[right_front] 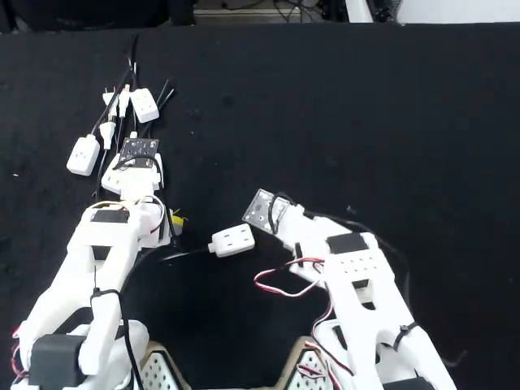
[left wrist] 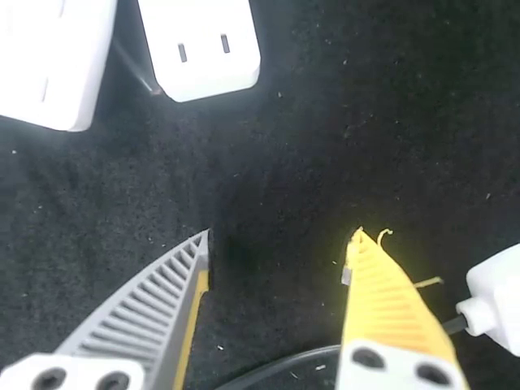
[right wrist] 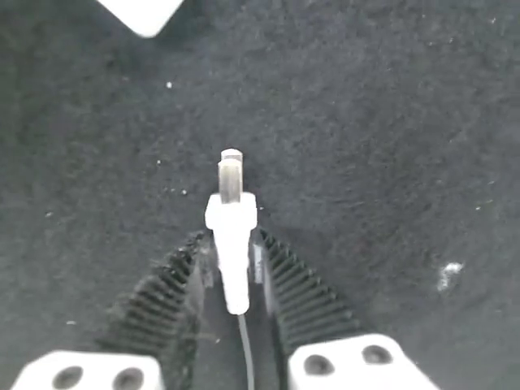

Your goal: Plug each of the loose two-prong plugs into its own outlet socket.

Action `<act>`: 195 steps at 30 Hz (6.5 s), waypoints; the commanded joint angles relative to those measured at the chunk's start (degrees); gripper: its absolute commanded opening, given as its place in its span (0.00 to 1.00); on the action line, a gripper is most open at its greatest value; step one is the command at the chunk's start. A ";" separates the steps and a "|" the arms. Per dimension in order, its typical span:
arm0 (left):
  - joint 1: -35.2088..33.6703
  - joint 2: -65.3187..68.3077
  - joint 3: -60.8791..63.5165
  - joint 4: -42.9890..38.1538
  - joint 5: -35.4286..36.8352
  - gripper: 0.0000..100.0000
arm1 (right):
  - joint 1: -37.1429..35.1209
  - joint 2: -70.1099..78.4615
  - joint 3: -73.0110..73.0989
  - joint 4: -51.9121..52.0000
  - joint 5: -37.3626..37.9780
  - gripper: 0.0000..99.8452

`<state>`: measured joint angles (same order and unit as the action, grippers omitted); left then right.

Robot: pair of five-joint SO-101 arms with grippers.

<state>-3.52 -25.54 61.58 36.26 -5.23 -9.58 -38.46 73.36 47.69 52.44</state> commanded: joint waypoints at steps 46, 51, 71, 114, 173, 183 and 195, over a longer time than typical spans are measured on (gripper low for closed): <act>-1.19 -1.93 0.22 -0.26 3.08 0.26 | -19.08 -15.34 -11.21 1.41 -20.40 0.01; -1.89 -4.84 0.84 -0.26 3.34 0.26 | -20.48 -7.69 -11.03 -7.65 -25.58 0.01; 0.66 -61.10 25.63 -0.09 4.48 0.26 | -33.49 8.92 -6.02 -31.82 -41.14 0.01; 4.70 -78.86 31.43 6.95 3.96 0.26 | -32.53 -19.21 1.19 -22.68 -46.86 0.01; 4.18 -78.86 33.27 4.48 3.96 0.26 | -31.47 -27.30 7.43 -24.97 -50.55 0.01; -1.27 -78.86 32.40 5.10 4.22 0.26 | -21.36 -27.21 -4.09 -7.12 -50.55 0.01; -1.27 -78.86 32.92 5.10 4.04 0.26 | -21.54 -10.95 -23.25 11.08 -44.48 0.01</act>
<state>-4.04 -104.04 95.25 41.63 -1.45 -32.09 -54.81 57.27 55.08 7.52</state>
